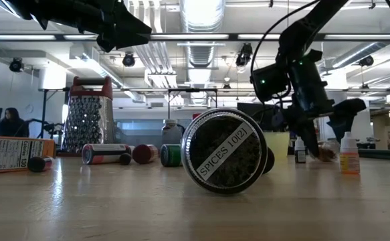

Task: Pick & Place Kitchen Items
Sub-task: Put the brown seasoning bottle into the black bin

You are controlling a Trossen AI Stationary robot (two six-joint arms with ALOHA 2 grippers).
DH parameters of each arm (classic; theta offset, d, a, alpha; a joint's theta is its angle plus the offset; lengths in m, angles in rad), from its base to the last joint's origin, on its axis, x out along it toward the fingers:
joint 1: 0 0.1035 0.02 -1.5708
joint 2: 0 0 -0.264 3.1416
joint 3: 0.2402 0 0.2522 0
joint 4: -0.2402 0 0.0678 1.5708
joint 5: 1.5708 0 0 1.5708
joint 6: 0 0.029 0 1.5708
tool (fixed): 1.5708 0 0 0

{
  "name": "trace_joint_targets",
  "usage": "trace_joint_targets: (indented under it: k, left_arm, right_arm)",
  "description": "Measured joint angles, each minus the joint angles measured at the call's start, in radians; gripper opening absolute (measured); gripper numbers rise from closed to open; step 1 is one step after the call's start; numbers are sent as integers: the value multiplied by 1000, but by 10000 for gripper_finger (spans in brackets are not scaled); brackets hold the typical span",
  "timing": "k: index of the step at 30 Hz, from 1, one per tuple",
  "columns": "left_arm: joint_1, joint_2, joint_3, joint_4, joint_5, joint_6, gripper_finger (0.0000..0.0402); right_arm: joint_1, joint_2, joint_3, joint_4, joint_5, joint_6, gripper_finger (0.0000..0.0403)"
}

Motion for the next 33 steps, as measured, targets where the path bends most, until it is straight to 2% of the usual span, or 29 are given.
trace_joint_targets:
  k: [7, 20, 33]
  left_arm:
    - [0, 0, 0, 0, 0, 0, 264]
    - [0, 0, 0, 0, 0, 0, 264]
    - [0, 0, 0, 0, 0, 0, 264]
  right_arm:
    - [21, -6, -52, 80, -5, -9, 303]
    - [33, -12, -82, 118, 10, -40, 246]
    - [34, -103, -91, 125, 27, -70, 197]
